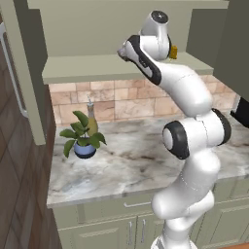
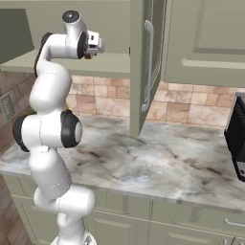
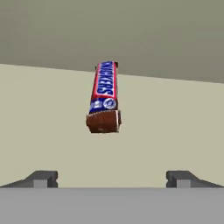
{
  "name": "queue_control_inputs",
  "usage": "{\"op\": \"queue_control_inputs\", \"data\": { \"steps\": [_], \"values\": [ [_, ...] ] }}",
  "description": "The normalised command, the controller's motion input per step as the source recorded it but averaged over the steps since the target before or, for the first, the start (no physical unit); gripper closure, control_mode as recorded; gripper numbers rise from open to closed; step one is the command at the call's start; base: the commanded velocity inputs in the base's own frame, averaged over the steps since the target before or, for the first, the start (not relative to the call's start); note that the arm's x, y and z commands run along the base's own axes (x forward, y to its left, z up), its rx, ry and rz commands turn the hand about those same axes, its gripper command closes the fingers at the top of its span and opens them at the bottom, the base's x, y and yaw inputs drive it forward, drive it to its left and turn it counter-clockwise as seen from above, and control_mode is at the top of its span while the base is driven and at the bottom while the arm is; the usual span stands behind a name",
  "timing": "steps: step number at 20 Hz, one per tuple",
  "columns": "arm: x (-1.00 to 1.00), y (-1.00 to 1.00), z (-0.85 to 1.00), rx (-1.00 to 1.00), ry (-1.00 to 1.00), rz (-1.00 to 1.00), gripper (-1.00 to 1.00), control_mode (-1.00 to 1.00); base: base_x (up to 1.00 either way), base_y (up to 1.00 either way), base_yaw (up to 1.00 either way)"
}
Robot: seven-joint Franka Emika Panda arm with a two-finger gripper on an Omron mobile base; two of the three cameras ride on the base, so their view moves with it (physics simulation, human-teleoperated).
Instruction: Pick the canned food and bar from the counter and place them in the cabinets closest to them.
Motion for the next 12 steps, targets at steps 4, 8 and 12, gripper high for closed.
{"op": "queue_control_inputs", "data": {
  "steps": [4, 8, 12],
  "values": [
    [-1.00, -0.24, -0.19, 0.00, -0.18, 0.00, -1.00, -1.00, 0.00, 0.00, 0.00],
    [-1.00, -0.18, -0.23, 0.00, -0.14, 0.00, -1.00, -1.00, 0.00, 0.00, 0.00],
    [-1.00, -0.14, -0.33, 0.00, -0.09, 0.00, -1.00, -1.00, 0.00, 0.00, 0.00]
  ]
}}
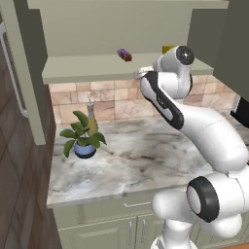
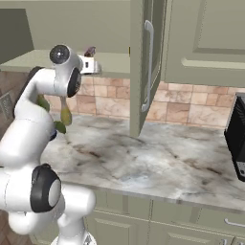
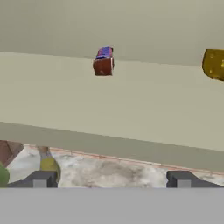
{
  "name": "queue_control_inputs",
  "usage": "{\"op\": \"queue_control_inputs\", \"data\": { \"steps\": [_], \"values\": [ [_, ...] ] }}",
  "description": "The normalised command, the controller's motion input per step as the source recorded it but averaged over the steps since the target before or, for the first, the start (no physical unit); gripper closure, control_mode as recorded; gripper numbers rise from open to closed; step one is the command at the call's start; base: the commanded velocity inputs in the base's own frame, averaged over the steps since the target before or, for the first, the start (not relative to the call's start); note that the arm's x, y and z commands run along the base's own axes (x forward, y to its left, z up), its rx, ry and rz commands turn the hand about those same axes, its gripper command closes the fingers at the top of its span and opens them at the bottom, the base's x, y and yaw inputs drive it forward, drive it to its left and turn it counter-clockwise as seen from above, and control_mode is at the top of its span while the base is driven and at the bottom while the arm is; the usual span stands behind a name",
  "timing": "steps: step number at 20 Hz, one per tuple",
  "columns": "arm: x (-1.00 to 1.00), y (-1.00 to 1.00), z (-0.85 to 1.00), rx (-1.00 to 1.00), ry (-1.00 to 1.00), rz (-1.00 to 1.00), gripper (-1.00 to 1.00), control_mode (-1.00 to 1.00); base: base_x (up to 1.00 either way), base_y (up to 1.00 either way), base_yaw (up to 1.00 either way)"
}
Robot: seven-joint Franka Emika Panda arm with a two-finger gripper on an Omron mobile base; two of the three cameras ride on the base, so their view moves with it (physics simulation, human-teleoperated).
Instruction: Pick the canned food and bar from the counter and place them in the cabinets closest to them.
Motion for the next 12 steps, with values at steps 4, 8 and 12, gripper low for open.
{"op": "queue_control_inputs", "data": {
  "steps": [4, 8, 12],
  "values": [
    [-1.00, -0.16, -0.24, 0.00, -0.13, 0.00, -1.00, -1.00, 0.00, 0.00, 0.00],
    [-1.00, -0.11, -0.08, 0.04, -0.25, 0.00, -1.00, -1.00, 0.00, 0.00, 0.00],
    [-1.00, -0.09, -0.01, 0.10, -0.31, 0.00, -1.00, -1.00, 0.00, 0.00, 0.00]
  ]
}}
